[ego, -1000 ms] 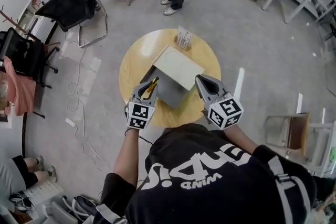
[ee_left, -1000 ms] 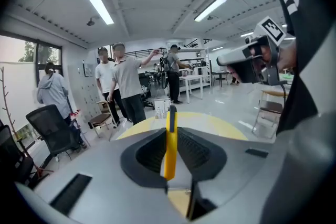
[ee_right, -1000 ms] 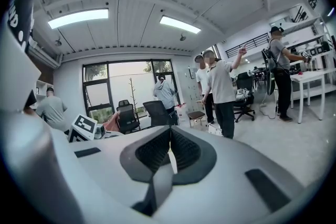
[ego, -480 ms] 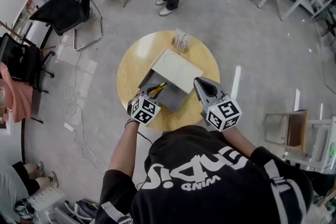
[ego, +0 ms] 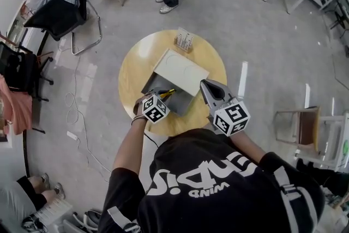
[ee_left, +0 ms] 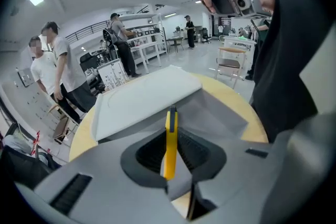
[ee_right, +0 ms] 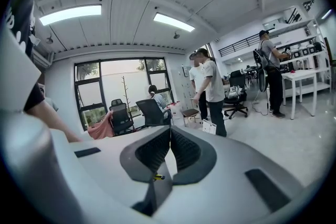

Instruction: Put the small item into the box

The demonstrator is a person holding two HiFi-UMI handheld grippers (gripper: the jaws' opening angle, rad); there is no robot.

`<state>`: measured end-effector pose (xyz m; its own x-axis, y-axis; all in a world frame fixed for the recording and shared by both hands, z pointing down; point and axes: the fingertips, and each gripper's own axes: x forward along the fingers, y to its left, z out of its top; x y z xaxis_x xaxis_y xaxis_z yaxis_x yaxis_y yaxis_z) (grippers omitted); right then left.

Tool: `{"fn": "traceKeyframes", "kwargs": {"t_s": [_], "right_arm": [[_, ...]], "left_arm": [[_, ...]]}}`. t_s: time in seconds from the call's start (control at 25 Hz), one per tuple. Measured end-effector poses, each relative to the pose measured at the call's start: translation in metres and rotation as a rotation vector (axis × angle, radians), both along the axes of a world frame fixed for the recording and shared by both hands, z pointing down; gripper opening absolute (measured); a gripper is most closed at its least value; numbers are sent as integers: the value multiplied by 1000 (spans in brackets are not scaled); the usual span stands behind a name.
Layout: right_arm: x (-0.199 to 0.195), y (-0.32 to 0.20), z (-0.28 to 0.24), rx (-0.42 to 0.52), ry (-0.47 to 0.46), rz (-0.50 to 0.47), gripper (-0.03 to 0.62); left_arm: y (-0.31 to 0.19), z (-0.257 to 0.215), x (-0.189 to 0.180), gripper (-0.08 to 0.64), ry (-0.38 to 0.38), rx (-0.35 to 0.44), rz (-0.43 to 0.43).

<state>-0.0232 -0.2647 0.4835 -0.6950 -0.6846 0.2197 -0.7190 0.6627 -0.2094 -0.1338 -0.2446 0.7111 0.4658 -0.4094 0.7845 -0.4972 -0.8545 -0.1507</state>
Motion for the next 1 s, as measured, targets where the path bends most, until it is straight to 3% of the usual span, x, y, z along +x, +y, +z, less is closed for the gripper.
{"fn": "traceKeyframes", "kwargs": {"t_s": [0.44,1.0], "right_arm": [[18,-6,7,-19,13,64,3],[27,-10,13,-36,28,89,3]], "left_arm": [[3,40,13,71,-117,-104,171],[6,64,16,74,-163,-194,212]]}}
